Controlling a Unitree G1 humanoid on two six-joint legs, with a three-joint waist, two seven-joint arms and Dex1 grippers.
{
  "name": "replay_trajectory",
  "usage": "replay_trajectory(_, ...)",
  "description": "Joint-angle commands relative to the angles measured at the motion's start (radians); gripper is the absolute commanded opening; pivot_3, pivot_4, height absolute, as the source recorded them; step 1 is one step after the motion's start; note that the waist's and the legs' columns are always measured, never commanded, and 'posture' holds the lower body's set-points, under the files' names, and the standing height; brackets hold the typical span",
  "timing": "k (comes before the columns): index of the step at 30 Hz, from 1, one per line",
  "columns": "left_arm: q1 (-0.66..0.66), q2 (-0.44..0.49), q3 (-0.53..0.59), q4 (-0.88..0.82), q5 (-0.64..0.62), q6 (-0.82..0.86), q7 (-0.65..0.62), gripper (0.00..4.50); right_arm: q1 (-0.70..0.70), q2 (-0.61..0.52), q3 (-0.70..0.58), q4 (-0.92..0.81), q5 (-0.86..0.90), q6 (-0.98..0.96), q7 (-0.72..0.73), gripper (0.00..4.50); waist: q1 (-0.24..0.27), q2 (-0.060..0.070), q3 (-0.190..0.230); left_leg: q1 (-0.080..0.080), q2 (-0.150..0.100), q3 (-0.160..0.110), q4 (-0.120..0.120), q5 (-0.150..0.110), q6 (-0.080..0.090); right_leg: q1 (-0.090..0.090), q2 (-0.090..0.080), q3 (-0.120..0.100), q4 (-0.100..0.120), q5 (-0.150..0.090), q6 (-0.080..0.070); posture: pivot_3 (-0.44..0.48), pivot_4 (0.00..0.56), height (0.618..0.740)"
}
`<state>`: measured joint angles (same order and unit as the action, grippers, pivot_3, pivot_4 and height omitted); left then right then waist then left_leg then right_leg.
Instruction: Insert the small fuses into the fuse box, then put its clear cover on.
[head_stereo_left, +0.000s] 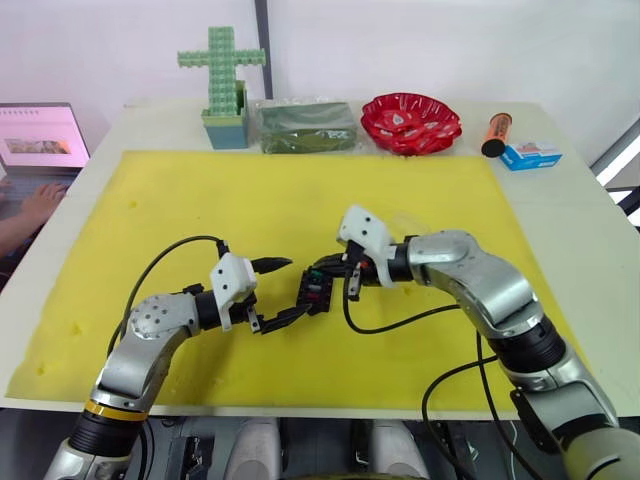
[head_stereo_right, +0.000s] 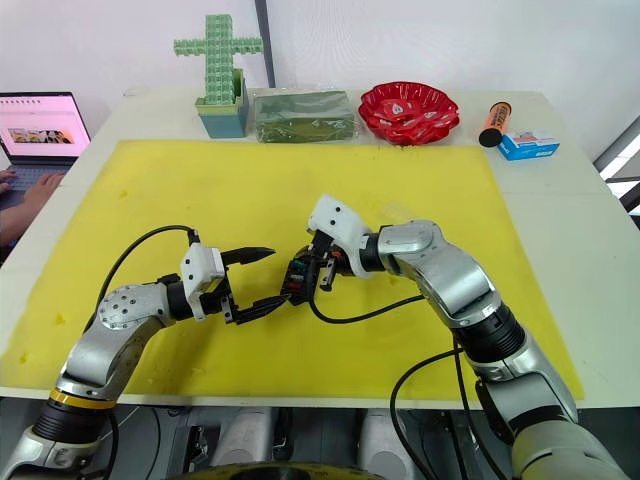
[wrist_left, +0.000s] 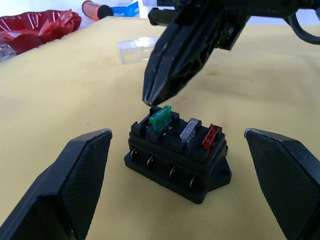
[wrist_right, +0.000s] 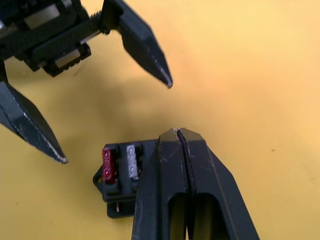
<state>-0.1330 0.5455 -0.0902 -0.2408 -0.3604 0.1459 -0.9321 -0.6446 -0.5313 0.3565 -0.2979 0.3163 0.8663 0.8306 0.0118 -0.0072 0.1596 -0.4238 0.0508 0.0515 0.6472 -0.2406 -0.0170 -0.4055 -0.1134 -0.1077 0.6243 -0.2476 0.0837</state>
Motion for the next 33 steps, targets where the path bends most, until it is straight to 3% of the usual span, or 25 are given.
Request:
replay_trajectory(1,-0.014,-0.002,0.013,-0.012,-0.003,-0.016,0.000,4.50,0.002,-0.006,0.003,-0.012,-0.016,-0.018,-0.002,0.01,0.000,0.000,0.000,0.000,0.000,0.000,0.000,0.000,0.000,0.000,0.000,0.000,0.000,0.000,0.000,0.000,0.150,0.740)
replay_trajectory(33,-0.005,-0.001,0.016,-0.025,-0.002,-0.009,0.011,4.50,0.043,-0.045,0.099,0.036,-0.110,-0.071,0.036,0.01,0.001,0.000,0.000,0.003,0.000,0.000,0.000,0.000,0.000,0.003,0.000,0.000,0.000,0.000,0.000,0.000,0.150,0.740)
